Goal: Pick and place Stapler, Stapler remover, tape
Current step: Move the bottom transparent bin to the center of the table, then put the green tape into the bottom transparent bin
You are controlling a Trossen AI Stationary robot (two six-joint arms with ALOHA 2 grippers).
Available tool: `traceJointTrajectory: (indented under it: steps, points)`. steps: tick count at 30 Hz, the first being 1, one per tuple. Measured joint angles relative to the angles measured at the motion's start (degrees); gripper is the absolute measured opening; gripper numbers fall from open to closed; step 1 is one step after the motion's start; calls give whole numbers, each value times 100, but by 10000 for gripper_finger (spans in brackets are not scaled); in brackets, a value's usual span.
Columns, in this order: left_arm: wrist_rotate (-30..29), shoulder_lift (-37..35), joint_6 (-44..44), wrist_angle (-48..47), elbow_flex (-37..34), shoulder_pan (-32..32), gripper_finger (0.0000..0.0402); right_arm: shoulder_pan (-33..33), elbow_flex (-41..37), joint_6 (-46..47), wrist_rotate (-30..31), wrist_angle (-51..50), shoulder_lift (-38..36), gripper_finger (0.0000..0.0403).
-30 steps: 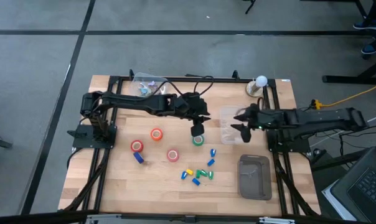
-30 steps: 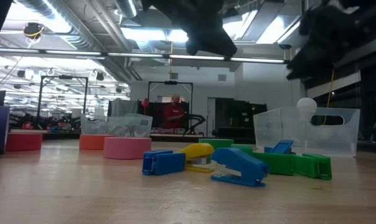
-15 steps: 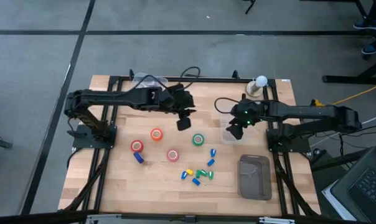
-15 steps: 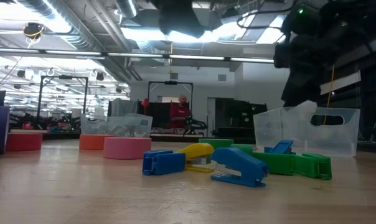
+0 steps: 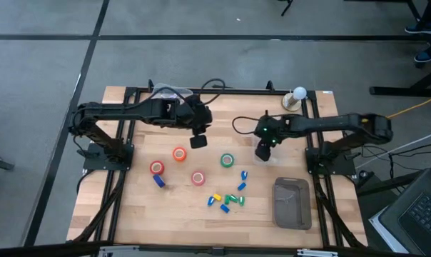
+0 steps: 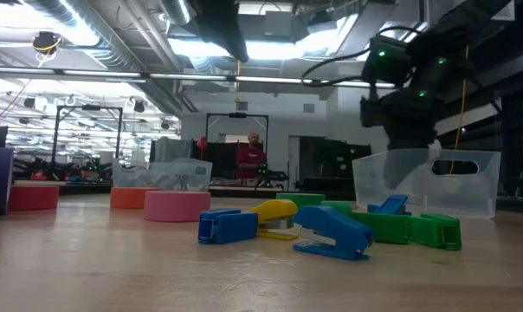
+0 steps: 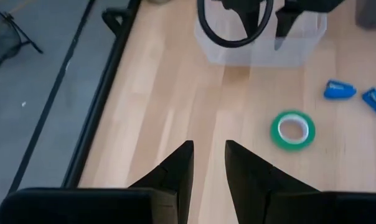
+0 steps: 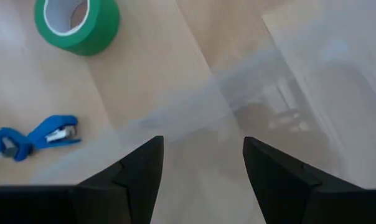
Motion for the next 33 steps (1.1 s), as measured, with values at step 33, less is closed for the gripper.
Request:
traceJointTrajectory:
  steps: [33]
  points:
    - [-46,-251,150,-1670,-4,-70,86,2,5230,-1634,45,189,3857,225]
